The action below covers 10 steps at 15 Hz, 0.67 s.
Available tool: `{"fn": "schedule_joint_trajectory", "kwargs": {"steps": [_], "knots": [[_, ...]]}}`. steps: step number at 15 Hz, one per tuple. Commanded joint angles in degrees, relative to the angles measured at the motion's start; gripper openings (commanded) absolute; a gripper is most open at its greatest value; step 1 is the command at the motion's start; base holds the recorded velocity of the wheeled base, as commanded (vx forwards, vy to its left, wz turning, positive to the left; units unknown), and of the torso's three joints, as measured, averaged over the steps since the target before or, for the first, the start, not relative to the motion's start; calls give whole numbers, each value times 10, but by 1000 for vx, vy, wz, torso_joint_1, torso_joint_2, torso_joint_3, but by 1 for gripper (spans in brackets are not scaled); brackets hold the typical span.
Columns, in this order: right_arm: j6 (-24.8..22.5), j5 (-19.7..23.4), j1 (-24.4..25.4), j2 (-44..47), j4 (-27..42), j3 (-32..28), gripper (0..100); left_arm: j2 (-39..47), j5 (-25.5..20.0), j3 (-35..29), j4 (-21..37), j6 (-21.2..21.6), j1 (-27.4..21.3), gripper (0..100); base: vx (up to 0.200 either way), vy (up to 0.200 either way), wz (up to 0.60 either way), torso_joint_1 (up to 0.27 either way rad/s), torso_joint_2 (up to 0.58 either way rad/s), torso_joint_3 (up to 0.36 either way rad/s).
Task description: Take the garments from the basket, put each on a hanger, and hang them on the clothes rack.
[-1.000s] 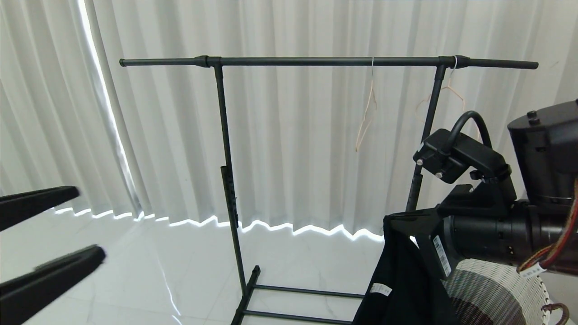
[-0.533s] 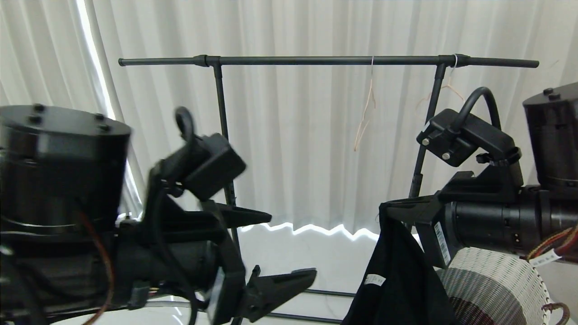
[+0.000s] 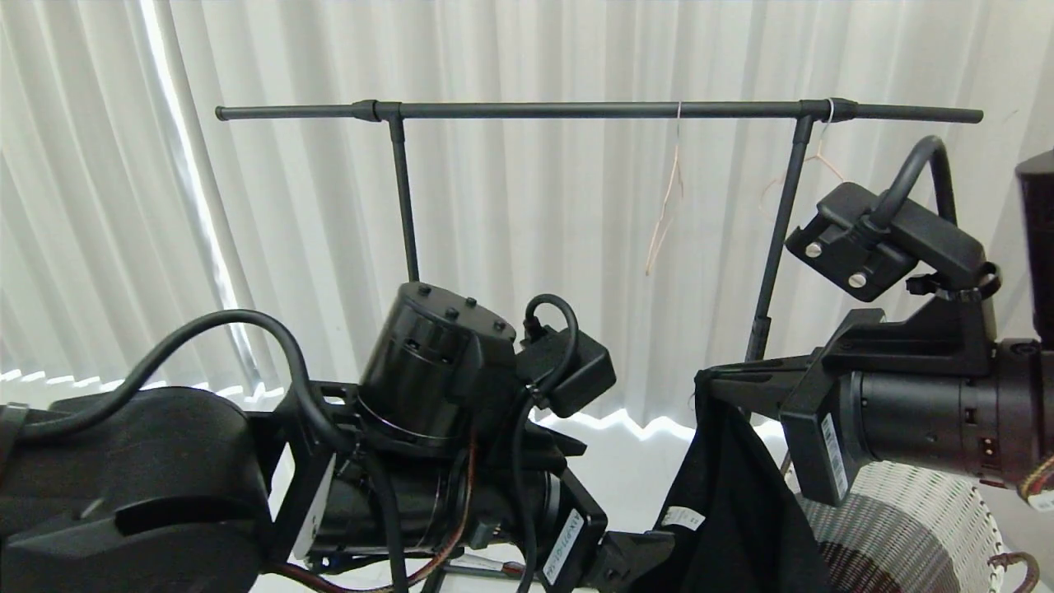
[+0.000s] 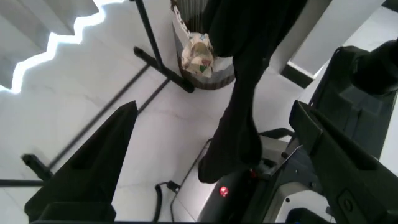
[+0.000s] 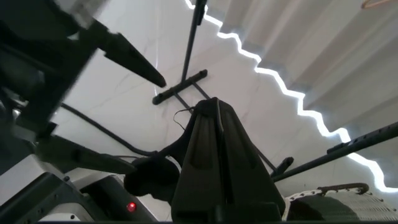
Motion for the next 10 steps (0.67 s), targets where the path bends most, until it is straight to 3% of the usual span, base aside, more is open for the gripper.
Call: {"fn": "schedule_joint_trajectory", "kwargs": {"steps": [1,5,10], "knots": [[0,0,9,-3,0,-1,0,32,2,0,-6,-3,-15,100,0,0,0,0,0,0],[-2,-3,16,-6,2,-1,0,105,96,21,-80,-6,-14,100,0,0,0,0,0,0],[-2,-2,16,-11,4,1,0,99,99,156,-196,0,-14,100,0,0,0,0,0,0]]}}
